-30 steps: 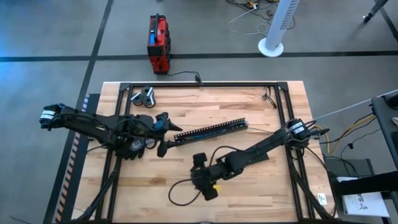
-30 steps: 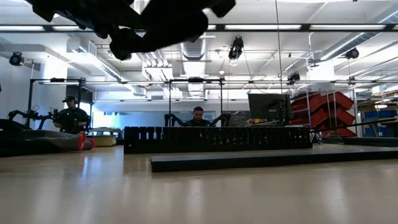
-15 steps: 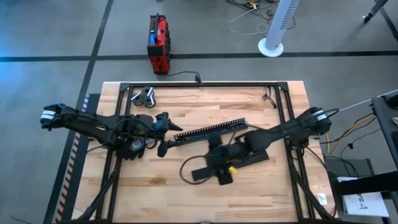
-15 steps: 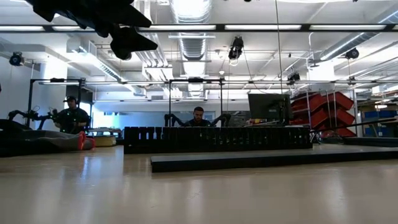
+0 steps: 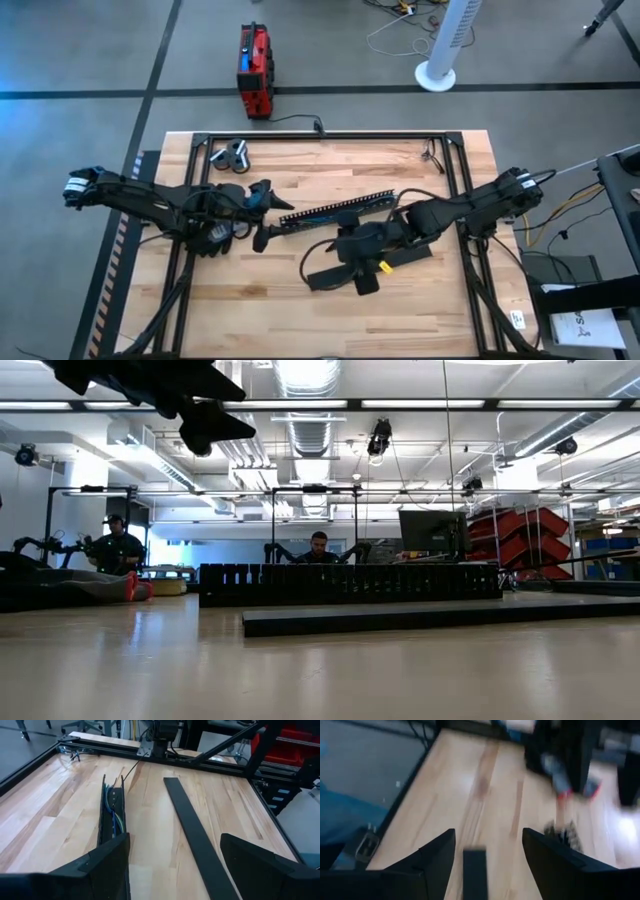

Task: Ziptie cables
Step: Close the black cable duct

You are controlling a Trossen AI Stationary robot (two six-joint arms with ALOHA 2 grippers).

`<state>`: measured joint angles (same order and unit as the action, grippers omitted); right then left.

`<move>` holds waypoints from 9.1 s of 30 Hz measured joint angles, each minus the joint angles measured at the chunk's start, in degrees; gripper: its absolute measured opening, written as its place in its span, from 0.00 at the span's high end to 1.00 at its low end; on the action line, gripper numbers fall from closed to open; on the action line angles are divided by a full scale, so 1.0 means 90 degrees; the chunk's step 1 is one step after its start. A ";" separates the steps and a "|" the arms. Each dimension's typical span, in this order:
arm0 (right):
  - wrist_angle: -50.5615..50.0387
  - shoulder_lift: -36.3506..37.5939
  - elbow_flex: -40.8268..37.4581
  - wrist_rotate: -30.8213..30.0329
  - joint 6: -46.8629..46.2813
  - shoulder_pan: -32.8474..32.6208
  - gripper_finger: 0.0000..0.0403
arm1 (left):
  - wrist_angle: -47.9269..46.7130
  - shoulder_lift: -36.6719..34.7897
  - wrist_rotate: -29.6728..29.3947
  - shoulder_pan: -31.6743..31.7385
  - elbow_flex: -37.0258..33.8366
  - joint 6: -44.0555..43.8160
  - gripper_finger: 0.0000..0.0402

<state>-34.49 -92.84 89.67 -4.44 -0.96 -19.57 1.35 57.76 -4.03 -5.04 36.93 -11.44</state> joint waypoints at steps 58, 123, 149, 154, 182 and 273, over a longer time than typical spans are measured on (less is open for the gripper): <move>1.0782 -0.2604 -0.4816 0.0707 -0.0453 -0.0066 0.45 | 0.0575 0.0991 -0.0103 -0.0007 -0.0085 0.0002 0.26; 0.9752 -0.3382 -0.5134 0.0334 0.0029 0.0323 0.45 | 0.2197 0.1999 -0.0551 -0.0012 0.0216 -0.0664 0.26; 0.5459 0.0973 -0.5153 -0.0220 0.1094 0.1551 0.45 | 0.3284 0.1972 -0.5796 -0.0010 0.0219 0.0719 0.22; 0.4870 0.1334 -0.5156 -0.0179 0.1229 0.1915 0.45 | 0.2952 0.2027 -0.5768 0.0039 0.0219 0.0768 0.22; 0.3372 0.2265 -0.5180 0.1507 0.2667 0.4139 0.45 | 0.3077 0.4295 -0.0268 0.1258 0.1055 0.0531 0.23; 0.6719 0.0632 -0.6902 0.1872 0.2719 0.4150 0.45 | -0.0624 0.5457 -0.0235 0.1231 0.1564 0.2484 0.43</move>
<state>25.99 -87.15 27.55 12.42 23.51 17.78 -4.27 106.87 -6.15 6.04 51.00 10.91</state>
